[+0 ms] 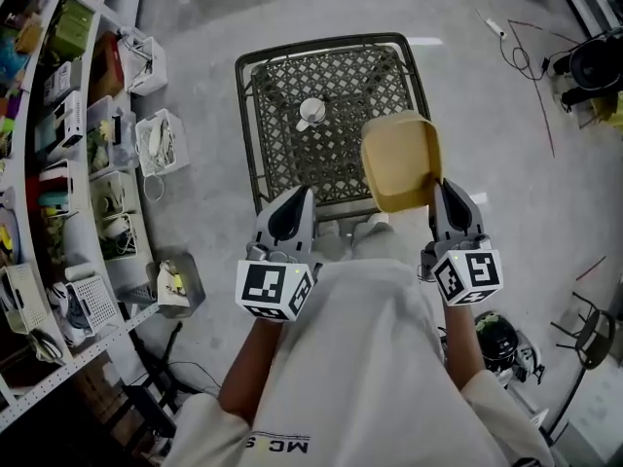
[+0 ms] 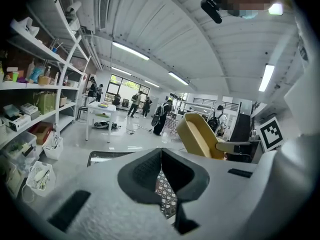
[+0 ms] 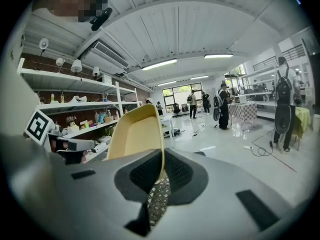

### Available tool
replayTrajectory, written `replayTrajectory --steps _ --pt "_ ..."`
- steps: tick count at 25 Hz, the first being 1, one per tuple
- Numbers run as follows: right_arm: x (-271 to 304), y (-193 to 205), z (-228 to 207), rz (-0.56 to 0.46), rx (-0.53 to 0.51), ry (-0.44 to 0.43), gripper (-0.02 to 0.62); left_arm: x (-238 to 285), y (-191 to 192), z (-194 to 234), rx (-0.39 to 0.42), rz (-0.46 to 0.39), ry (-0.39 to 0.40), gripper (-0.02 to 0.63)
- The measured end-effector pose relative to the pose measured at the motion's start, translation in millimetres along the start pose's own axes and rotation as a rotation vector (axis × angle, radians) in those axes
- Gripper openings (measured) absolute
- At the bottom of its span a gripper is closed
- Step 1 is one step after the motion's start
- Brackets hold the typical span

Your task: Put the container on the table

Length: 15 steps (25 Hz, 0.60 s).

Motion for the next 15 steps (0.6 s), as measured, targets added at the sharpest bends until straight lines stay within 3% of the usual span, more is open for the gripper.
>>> replayTrajectory --steps 10,15 --pt "40 5 7 0.015 -0.003 -0.017 0.029 12 4 17 0.016 0.035 -0.005 0.026" --pt "64 13 5 0.018 0.007 -0.021 0.029 24 17 27 -0.015 0.063 -0.001 0.026"
Point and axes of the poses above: the fingertips, and each gripper's own axes: x forward along the fingers, z to its left, y out of its underside, the point moved 1 cm from there along -x, backward along the fingers, and after that the axes turned 6 degrees about -x, right-handed, at the moved point
